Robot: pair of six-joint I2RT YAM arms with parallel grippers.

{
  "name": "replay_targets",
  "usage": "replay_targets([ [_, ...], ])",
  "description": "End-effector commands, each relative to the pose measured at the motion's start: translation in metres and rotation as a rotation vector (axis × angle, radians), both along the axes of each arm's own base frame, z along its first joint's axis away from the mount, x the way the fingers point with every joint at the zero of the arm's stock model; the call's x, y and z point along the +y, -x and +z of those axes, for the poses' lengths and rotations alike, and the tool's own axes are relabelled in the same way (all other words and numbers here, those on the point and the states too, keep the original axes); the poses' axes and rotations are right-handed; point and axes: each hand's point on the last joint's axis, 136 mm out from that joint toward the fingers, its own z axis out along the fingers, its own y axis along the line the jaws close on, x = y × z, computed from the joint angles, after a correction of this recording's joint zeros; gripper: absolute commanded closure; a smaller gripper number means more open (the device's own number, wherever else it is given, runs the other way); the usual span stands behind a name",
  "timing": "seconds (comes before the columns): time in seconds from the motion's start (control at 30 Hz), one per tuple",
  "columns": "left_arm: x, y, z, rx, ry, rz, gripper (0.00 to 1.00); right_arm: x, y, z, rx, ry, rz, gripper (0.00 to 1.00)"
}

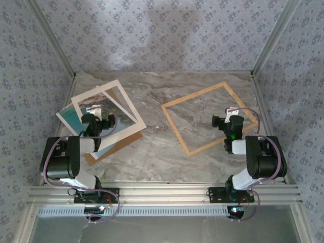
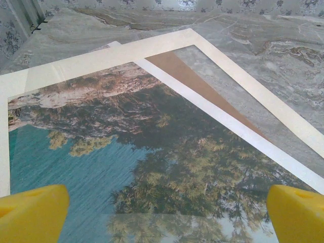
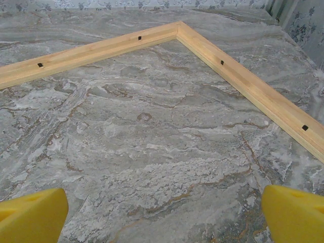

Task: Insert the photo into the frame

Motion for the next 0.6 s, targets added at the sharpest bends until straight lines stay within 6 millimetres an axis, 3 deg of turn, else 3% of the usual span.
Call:
replay_targets([
  [0.0, -0.0021, 0.0002, 0.0000, -0.012, -0.006, -0.022, 0.00, -0.0007, -0.0044, 0.0063, -0.021, 0.014, 0.004, 0.00],
  [0.57, -0.0002, -0.0004, 0.0002, -0.010, -0.006, -0.010, 0.00, -0.0005, -0.0044, 0.0059, -0.019, 0.013, 0.005, 0.00],
])
